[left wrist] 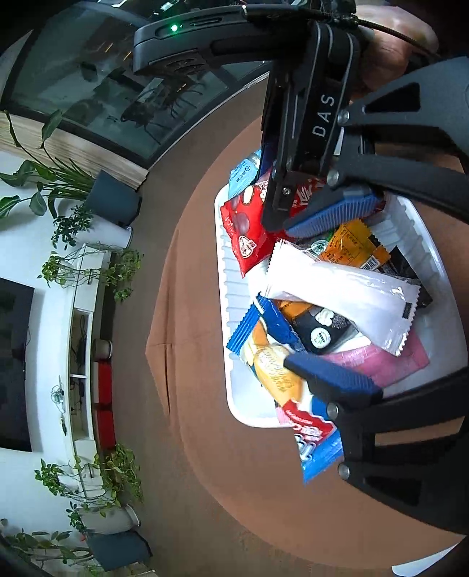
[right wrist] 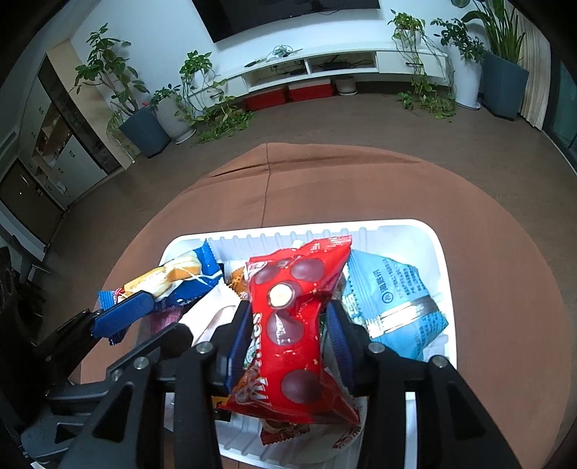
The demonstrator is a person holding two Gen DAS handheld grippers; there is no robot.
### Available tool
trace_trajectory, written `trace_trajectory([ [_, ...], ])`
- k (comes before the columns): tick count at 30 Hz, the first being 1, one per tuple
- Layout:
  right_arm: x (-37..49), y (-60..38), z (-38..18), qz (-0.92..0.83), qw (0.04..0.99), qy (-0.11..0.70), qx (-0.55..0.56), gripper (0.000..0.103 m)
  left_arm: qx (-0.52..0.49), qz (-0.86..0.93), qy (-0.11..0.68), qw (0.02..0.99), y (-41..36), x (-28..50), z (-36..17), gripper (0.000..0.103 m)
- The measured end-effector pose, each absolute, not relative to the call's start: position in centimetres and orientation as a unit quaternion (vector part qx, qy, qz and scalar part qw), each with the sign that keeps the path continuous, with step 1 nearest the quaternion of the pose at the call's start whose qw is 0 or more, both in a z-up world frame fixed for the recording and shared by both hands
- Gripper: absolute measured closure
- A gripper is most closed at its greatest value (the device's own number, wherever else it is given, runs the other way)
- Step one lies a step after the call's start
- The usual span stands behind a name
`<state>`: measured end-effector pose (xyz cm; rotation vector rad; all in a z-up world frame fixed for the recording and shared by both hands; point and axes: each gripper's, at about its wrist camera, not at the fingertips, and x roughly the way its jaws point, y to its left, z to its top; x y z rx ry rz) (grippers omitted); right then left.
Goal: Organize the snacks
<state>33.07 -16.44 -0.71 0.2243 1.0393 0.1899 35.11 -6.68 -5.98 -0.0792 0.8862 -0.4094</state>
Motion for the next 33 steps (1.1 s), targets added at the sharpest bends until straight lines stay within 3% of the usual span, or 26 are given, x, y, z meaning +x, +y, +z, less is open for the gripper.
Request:
trace_trajectory([
  [5,32.2,-16.2,0.4,0.092,0.866,0.478,0.112,0.045,-0.027,-0.189,0.407,0.894,-6.5,33.2,-4.4,0.02],
  [7,31.5,-16.2,1.1,0.092,0.871,0.469,0.116,0.036,-0.018,-0.187,0.4,0.897,-6.4,32.1,-3.9,0.011],
  [11,29.9,-15.9,2.6,0.095,0.881,0.45,0.11,0.031,-0.008,-0.183,0.387,0.904,-6.1,29.2,-2.6,0.001],
  [17,25.4,-16.3,5.6,0.085,0.91,0.394,0.101,0.017,-0.007,-0.215,0.331,0.919,-5.9,23.0,0.1,0.0],
  [22,19.8,-16.5,8.2,0.059,0.942,0.323,0.068,0.0,0.019,-0.23,0.282,0.931,-7.2,17.1,2.1,0.0],
  [27,14.2,-15.9,9.7,0.014,0.965,0.263,0.0,0.0,0.072,-0.041,0.268,0.96,-8.7,12.5,3.0,0.0],
  [33,9.8,-16.9,10.4,-0.014,0.967,0.256,0.0,0.0,0.025,-0.031,0.316,0.948,-7.6,10.7,2.4,0.0],
])
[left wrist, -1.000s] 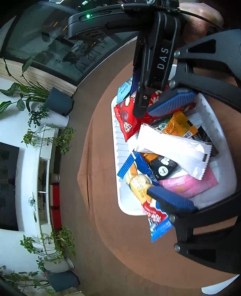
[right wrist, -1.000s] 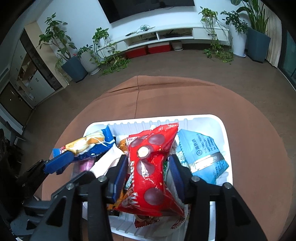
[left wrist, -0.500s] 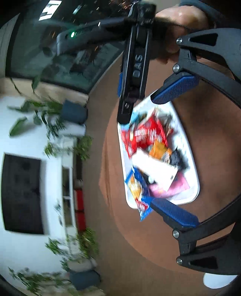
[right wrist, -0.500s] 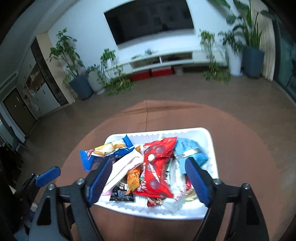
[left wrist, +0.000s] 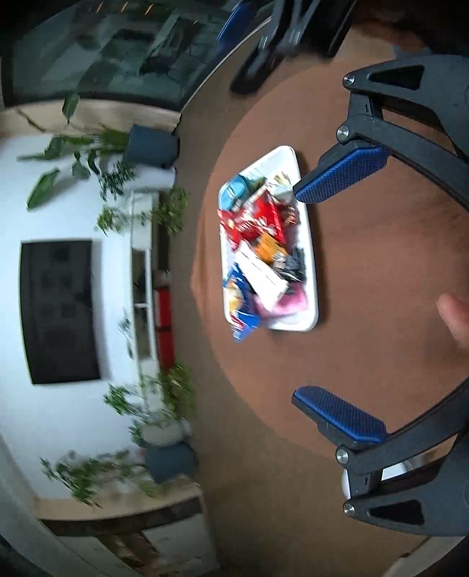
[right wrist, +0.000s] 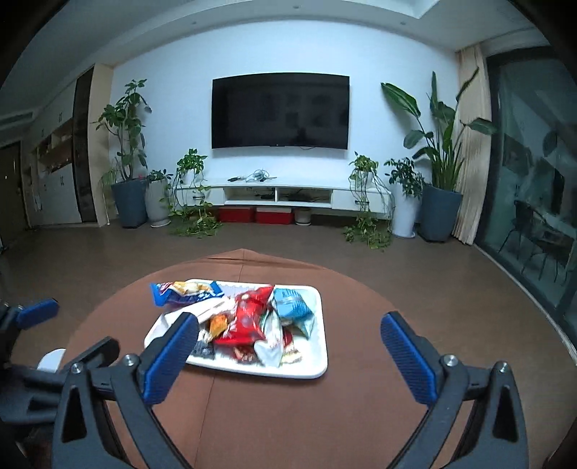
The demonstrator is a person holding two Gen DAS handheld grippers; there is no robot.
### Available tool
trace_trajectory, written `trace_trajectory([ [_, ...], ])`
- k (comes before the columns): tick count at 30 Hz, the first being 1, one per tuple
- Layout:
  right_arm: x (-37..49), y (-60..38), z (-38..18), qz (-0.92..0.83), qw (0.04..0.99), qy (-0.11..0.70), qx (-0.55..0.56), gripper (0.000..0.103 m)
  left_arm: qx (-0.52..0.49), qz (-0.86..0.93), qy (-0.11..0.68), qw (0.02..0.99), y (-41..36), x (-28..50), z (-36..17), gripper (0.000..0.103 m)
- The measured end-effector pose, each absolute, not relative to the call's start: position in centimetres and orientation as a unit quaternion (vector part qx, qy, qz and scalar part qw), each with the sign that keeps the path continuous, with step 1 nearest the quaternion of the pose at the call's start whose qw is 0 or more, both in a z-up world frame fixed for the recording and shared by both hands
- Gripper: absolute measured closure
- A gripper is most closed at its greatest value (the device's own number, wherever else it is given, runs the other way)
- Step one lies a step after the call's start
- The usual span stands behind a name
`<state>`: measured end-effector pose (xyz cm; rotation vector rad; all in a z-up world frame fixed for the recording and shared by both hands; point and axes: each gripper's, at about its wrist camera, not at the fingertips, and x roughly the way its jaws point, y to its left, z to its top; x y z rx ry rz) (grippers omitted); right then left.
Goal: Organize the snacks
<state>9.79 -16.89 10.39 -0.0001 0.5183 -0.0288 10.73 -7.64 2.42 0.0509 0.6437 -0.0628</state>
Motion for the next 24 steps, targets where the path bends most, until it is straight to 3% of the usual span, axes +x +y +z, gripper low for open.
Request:
trace_trajectory([
  [10,5.9,-16.6,8.7,-0.026,0.942,0.332,0.041,0.0,-0.023,-0.049,0.386,0.921,-6.9,9.7,-0.2,0.0],
  [24,5.5,-15.5,7.6,-0.021,0.936,0.35,0.033,0.0,-0.009,-0.031,0.392,0.92,-6.9,10.0,-0.9,0.0],
])
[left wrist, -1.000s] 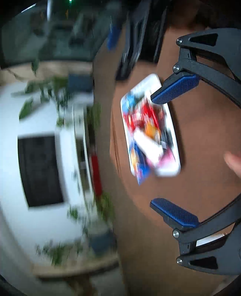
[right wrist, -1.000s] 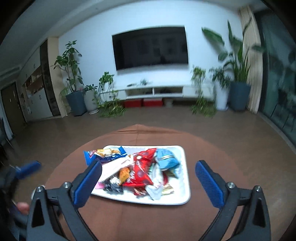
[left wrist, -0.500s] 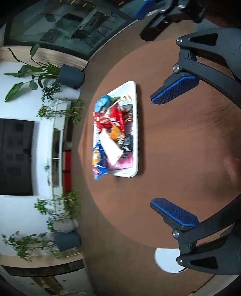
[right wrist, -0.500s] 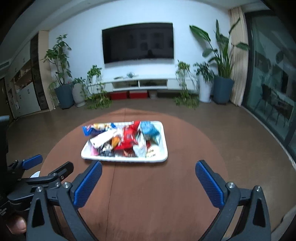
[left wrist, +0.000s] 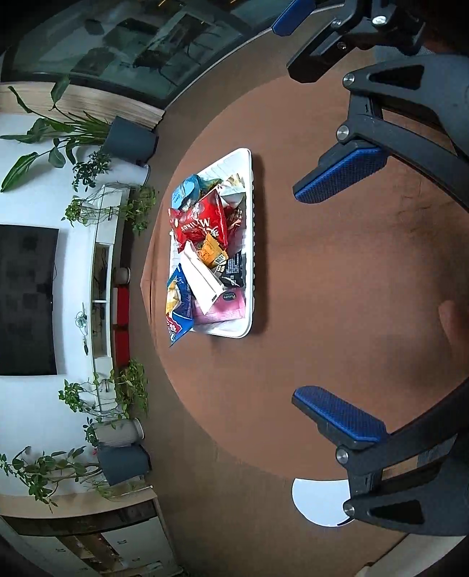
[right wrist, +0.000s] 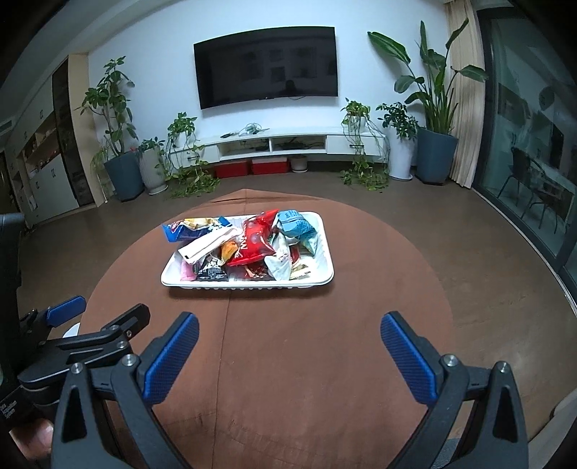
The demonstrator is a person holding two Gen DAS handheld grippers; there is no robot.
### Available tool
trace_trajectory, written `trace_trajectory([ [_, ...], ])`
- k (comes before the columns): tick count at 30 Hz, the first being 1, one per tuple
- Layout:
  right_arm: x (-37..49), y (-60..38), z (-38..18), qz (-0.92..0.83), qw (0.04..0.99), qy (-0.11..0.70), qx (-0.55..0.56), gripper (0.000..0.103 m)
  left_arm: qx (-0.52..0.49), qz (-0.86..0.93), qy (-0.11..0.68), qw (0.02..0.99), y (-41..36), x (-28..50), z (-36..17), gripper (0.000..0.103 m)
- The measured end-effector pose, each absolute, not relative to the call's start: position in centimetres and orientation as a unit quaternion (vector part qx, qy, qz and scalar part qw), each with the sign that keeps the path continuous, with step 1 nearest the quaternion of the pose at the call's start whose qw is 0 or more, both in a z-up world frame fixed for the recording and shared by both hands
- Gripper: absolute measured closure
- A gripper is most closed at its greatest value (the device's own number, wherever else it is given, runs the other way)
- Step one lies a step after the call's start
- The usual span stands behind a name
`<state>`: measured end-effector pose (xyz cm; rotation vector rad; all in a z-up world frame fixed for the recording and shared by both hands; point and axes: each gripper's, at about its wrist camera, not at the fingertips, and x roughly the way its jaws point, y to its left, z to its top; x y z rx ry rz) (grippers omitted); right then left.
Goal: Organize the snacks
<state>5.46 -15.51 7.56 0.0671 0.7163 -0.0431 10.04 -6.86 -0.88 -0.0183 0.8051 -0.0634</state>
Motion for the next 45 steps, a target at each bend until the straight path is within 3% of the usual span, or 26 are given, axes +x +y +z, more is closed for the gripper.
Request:
trace_trajectory([
  [45,5.6,-15.1,7.0,-0.017,0.933,0.358,0.032,0.0,0.0,-0.03,0.401,0.915,-7.2,10.6,-2.2,0.0],
])
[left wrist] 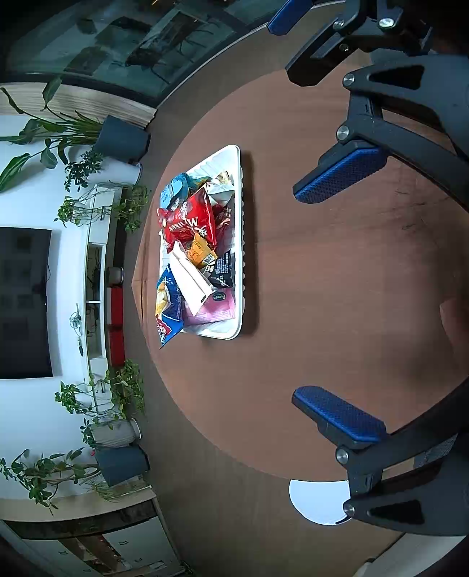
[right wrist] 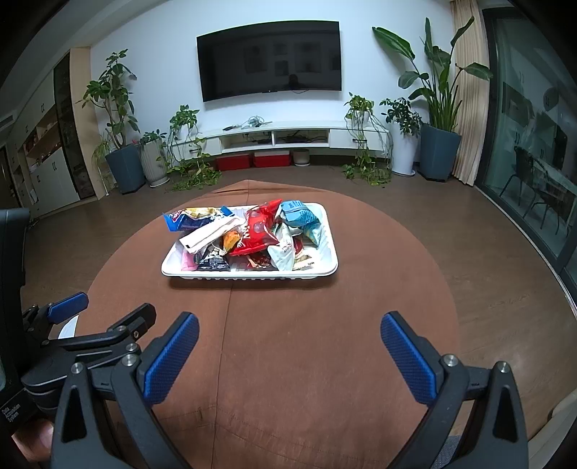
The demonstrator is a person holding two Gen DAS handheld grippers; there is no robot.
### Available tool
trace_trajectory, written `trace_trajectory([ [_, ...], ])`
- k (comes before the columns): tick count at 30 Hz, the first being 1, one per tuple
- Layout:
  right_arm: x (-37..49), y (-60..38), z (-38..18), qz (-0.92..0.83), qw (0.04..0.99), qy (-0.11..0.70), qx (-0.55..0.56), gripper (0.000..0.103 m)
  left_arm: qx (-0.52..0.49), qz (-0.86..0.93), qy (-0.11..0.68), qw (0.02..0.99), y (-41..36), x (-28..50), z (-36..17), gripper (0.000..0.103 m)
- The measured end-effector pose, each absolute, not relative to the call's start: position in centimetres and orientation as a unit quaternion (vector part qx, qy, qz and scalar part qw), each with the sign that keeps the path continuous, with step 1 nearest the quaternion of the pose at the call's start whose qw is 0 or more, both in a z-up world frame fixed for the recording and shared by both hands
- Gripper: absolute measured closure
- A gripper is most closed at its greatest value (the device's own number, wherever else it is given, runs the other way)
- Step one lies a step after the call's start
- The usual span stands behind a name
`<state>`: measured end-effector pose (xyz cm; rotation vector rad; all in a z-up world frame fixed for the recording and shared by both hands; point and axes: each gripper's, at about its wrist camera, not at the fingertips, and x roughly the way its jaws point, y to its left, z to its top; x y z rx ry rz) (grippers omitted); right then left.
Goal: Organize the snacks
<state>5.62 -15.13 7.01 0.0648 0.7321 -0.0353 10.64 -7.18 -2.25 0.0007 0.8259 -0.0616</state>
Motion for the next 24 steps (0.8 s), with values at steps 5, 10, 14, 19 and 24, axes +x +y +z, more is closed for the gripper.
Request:
trace_trajectory([
  [5,5.7,-15.2,7.1,-0.017,0.933,0.358,0.031,0.0,0.0,-0.03,0.402,0.915,-7.2,10.7,-2.3,0.0],
  [10,5.7,-15.2,7.2,-0.017,0.933,0.358,0.031,0.0,0.0,-0.03,0.402,0.915,-7.1,10.7,-2.4,0.0],
  [14,5.7,-15.2,7.2,-0.017,0.933,0.358,0.031,0.0,0.001,-0.03,0.402,0.915,-7.1,10.7,-2.4,0.0],
  [19,5.5,-15.1,6.8,-0.017,0.932,0.36,0.031,0.0,0.001,-0.031,0.402,0.915,-7.1,10.7,-2.4,0.0],
  [24,5.1,-15.1,6.3,-0.017,0.932,0.361,0.029,0.0,0.001,-0.032,0.403,0.915,-7.1,10.6,-2.6,0.0],
])
